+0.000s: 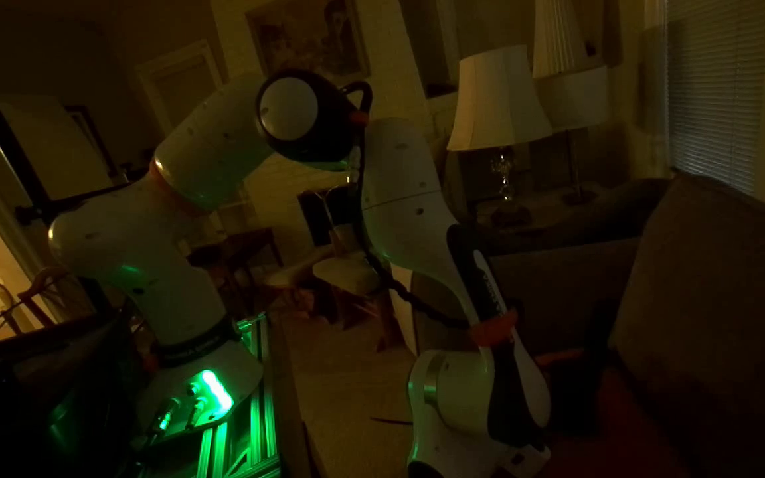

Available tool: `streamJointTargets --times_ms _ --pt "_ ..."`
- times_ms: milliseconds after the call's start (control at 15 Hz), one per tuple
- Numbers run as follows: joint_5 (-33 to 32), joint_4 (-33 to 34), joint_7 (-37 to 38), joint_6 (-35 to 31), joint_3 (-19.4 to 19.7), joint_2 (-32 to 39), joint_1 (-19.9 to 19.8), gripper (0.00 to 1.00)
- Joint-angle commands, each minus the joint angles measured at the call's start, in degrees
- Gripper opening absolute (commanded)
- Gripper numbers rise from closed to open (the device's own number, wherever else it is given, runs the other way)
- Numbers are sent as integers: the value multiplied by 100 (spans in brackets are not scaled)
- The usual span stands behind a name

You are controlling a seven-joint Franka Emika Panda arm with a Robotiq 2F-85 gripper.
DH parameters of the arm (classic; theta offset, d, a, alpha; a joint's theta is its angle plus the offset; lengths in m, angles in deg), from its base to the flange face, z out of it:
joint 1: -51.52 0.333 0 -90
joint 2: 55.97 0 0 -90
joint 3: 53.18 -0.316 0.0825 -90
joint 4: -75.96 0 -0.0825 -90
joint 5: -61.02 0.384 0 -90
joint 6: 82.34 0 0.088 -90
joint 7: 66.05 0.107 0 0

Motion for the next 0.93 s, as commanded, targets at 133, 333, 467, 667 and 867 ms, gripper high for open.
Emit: streamJointTargets --times_ms 133,333,467,667,867 --pt "20 26 20 13 61 6 59 1" --pt "-25 -51 -18 -67 104 -132 150 1" --pt "-21 -127 -29 -157 138 -205 217 1" --pt "-41 -190 -28 -363 164 -220 361 1" --pt "15 -204 -63 -644 164 -191 473 1"
